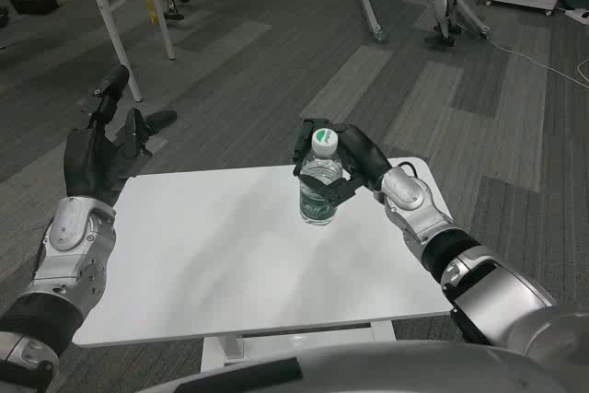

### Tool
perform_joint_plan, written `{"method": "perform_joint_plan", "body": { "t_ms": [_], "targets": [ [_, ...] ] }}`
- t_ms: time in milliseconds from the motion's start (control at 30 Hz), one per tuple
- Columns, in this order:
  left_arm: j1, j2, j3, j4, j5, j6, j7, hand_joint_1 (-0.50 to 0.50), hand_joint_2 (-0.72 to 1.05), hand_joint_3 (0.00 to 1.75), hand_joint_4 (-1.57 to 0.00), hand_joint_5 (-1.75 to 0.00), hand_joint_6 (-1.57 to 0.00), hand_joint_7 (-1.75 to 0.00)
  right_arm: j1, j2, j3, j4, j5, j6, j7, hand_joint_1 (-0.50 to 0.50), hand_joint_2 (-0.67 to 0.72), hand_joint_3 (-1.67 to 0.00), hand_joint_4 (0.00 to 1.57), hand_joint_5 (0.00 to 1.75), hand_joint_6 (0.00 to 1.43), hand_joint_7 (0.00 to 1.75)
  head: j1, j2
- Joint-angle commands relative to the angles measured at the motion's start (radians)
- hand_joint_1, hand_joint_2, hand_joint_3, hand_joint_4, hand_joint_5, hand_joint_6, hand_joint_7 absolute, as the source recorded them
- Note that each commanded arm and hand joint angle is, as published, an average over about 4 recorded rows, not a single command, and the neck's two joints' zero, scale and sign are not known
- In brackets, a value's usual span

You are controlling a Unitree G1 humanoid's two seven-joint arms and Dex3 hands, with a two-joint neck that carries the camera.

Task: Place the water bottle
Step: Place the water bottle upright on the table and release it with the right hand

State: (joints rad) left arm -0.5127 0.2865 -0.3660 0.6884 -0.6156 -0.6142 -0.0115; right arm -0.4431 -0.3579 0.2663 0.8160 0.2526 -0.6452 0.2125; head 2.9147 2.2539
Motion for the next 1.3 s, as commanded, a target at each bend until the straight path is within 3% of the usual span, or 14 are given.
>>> {"method": "perform_joint_plan", "body": {
  "t_ms": [33,1300],
  "targets": [
    [0.005,0.005,0.014,-0.027,0.007,0.005,-0.001,-0.48,1.05,0.79,-0.71,-0.72,-0.26,-0.21,-0.019,-0.006,-0.021,-0.078,0.014,-0.011,-0.019,-0.46,-0.6,-1.27,1.43,1.26,1.03,1.61,0.0,0.038],
    [-0.003,0.006,0.022,-0.017,0.007,0.006,-0.001,-0.47,1.05,0.79,-0.71,-0.72,-0.26,-0.21,-0.028,-0.002,-0.037,-0.066,0.013,-0.011,-0.019,-0.46,-0.6,-1.27,1.43,1.26,1.03,1.61,-0.002,0.013]
  ]
}}
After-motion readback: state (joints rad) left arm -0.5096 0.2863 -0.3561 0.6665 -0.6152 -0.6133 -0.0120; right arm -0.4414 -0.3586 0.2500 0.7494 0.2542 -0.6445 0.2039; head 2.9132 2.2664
